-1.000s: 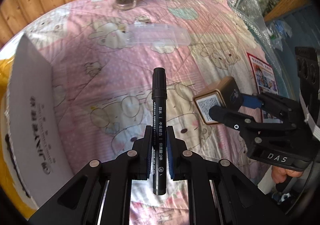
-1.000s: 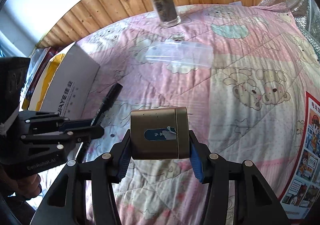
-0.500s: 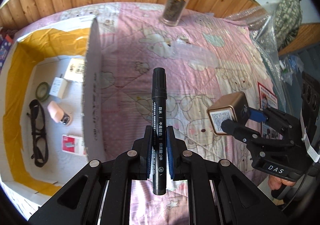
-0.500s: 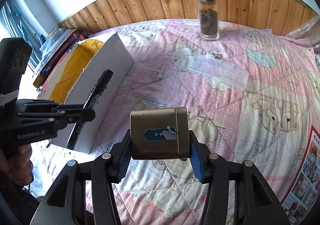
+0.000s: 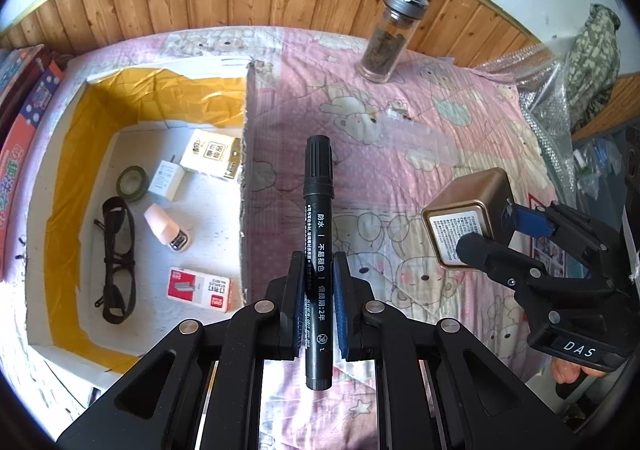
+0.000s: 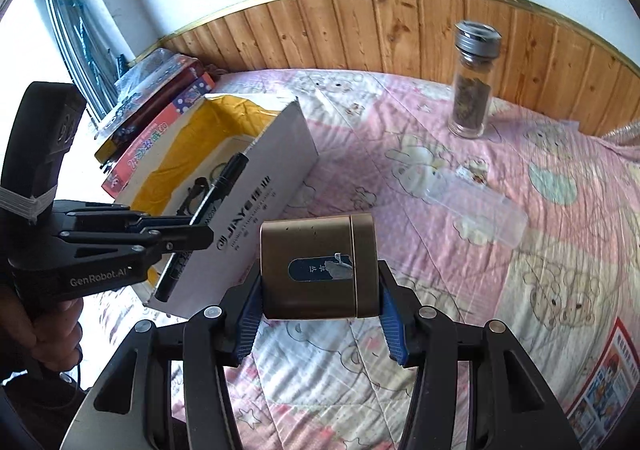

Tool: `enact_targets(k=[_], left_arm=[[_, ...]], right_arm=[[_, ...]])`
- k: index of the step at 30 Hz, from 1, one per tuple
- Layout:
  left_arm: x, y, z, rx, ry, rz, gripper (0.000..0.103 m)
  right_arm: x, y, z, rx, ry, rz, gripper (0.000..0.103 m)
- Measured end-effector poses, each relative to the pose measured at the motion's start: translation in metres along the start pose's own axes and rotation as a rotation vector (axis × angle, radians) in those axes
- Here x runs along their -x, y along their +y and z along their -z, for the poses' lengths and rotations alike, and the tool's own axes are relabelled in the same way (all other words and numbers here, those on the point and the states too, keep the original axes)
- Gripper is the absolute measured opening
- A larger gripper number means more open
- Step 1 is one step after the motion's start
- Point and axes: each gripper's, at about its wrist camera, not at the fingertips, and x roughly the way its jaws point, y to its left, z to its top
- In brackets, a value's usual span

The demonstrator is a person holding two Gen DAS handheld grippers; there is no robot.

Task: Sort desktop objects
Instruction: 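Carry the marker and gold tin over the white box with both tools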

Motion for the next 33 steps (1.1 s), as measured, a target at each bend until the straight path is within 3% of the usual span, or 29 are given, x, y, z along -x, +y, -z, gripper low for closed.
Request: enact_targets(k=[13,33], left_arm=[[0.023,0.032,0.007,0.092,-0.029,-0.001,0.013],[0.032,0.12,0.023,0.359,-0.024,-0.042,0.013]], right_arm=[[0.001,0.038,-0.029,0.119,-0.017,-0.058,0.053],[-0.011,0.093,-0.081,0.279,-0.036,-0.143,0.053]])
